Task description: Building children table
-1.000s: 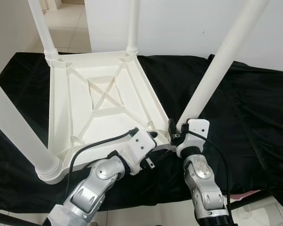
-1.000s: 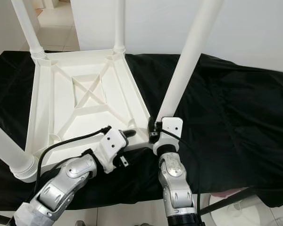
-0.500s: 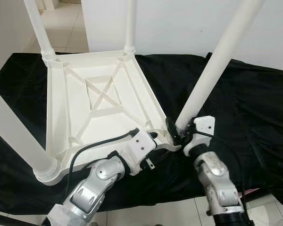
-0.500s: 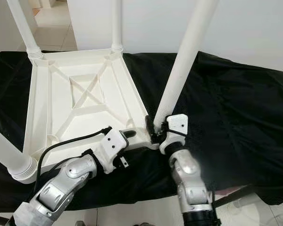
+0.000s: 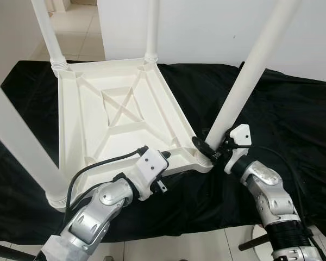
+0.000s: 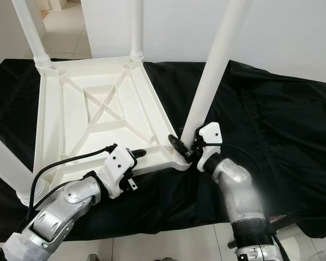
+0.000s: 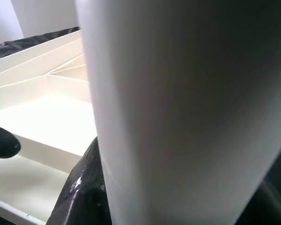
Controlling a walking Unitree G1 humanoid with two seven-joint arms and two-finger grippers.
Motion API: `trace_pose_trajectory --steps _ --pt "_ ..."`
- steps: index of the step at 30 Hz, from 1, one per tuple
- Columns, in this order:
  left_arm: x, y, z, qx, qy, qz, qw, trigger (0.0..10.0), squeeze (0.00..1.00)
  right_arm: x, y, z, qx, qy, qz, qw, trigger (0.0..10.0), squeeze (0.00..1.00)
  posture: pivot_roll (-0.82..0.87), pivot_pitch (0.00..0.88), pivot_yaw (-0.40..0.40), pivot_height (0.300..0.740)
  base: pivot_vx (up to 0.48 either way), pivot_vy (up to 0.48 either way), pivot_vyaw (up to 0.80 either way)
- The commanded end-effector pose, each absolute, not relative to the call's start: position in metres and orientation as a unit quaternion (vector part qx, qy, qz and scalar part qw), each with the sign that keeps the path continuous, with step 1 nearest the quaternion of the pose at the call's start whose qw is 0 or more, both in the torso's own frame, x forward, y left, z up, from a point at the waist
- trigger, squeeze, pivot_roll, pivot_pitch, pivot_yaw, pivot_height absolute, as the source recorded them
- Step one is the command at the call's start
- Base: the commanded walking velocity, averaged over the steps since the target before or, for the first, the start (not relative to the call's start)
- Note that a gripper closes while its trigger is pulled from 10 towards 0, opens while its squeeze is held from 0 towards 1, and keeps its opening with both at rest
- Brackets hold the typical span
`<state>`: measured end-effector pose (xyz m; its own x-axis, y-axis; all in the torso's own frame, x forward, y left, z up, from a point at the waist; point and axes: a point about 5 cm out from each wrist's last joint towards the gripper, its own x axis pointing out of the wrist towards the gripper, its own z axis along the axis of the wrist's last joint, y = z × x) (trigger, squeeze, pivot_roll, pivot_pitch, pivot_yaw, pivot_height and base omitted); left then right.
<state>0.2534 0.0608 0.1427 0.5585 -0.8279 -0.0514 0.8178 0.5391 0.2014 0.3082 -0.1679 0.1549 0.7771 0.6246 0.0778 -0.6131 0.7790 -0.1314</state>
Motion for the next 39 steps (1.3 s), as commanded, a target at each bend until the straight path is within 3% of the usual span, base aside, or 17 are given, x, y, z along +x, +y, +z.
trace_pose_trajectory --steps 1,6,7,8,9,23,26,27,29,35,39 --pt "0.245 0.056 0.142 0.103 -0.018 -0.538 0.836 10.0 0.0 0.307 -0.172 0.146 -0.048 -0.038 0.334 0.941 0.0 0.0 -0.03 0.06 -0.06 0.74 0.0 0.0 0.0" --pt "0.243 0.054 0.142 0.103 -0.018 -0.539 0.836 10.0 0.0 0.306 -0.172 0.138 -0.037 -0.03 0.344 0.938 0.0 0.0 -0.03 0.053 -0.06 0.74 0.0 0.0 0.0" --pt "0.243 0.053 0.142 0.103 -0.018 -0.54 0.835 10.0 0.0 0.306 -0.173 0.137 -0.037 -0.027 0.34 0.939 3.5 0.0 -0.03 0.053 -0.06 0.74 0.0 0.0 0.0" --pt "0.243 0.053 0.142 0.103 -0.018 -0.54 0.835 10.0 0.0 0.306 -0.173 0.136 -0.037 -0.026 0.337 0.94 3.5 0.0 -0.03 0.053 -0.06 0.74 0.0 0.0 0.0" --pt "0.243 0.052 0.142 0.103 -0.018 -0.54 0.835 10.0 0.0 0.306 -0.172 0.135 -0.034 -0.027 0.332 0.942 10.0 0.0 -0.03 0.048 -0.057 0.74 0.0 0.0 0.0" --pt "0.242 0.05 0.139 0.103 -0.02 -0.54 0.835 10.0 0.0 0.304 -0.162 0.138 0.0 -0.058 0.212 0.976 10.0 0.0 -0.05 0.046 -0.052 0.74 0.0 0.0 0.0" --pt "0.243 0.05 0.139 0.099 -0.023 -0.533 0.84 10.0 0.0 0.302 -0.162 0.139 0.005 -0.061 0.174 0.983 10.0 0.0 -0.05 0.046 -0.052 0.74 0.0 0.0 0.0" --pt "0.246 0.051 0.14 0.098 -0.028 -0.521 0.847 10.0 0.0 0.3 -0.163 0.137 0.019 -0.055 0.109 0.992 10.0 0.0 -0.05 0.047 -0.054 0.74 0.0 0.0 0.0" --pt "0.246 0.051 0.14 0.098 -0.028 -0.521 0.847 10.0 0.0 0.3 -0.163 0.137 0.019 -0.055 0.109 0.992 10.0 0.0 -0.05 0.047 -0.054 0.74 0.0 0.0 0.0" --pt "0.254 0.055 0.143 0.097 -0.038 -0.488 0.867 10.0 0.0 0.285 -0.152 0.127 0.05 -0.034 -0.016 0.998 10.0 0.0 -0.04 0.041 -0.06 0.74 0.0 0.0 0.0" --pt "0.254 0.055 0.143 0.098 -0.038 -0.486 0.868 10.0 0.0 0.284 -0.151 0.127 0.052 -0.034 -0.022 0.998 10.0 0.0 -0.04 0.041 -0.06 0.74 0.0 0.0 0.0"
